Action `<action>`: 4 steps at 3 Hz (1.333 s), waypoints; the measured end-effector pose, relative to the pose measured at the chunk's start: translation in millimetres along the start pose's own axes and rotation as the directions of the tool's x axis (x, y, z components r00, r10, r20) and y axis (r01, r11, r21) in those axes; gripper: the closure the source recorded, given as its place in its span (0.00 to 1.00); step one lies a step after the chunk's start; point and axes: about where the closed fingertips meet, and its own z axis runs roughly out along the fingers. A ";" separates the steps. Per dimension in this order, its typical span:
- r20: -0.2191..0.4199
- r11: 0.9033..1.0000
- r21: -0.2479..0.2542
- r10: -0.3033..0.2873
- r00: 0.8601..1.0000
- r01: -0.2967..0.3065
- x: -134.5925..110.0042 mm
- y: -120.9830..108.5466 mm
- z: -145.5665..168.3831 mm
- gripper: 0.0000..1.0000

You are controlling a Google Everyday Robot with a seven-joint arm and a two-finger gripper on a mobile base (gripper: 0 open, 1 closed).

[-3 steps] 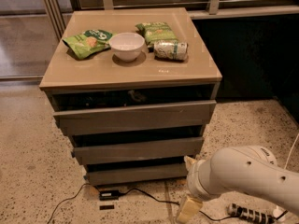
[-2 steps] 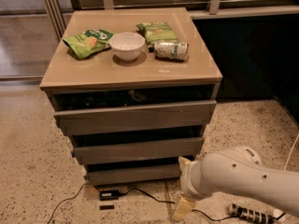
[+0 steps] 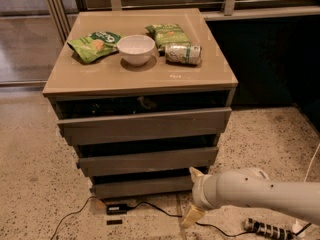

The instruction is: Open bottom drawer

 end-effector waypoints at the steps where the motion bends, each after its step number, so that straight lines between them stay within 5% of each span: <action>1: 0.063 1.000 0.009 0.023 0.998 -0.023 20.0 -10.6 27.7 0.00; 2: 0.131 1.000 -0.022 0.021 0.991 -0.018 41.5 -17.6 68.8 0.00; 4: 0.161 0.999 -0.040 0.007 0.987 -0.001 48.6 -17.3 98.9 0.00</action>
Offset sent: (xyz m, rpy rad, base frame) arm 0.0463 -0.0204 -0.1083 0.1999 -0.0164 0.0472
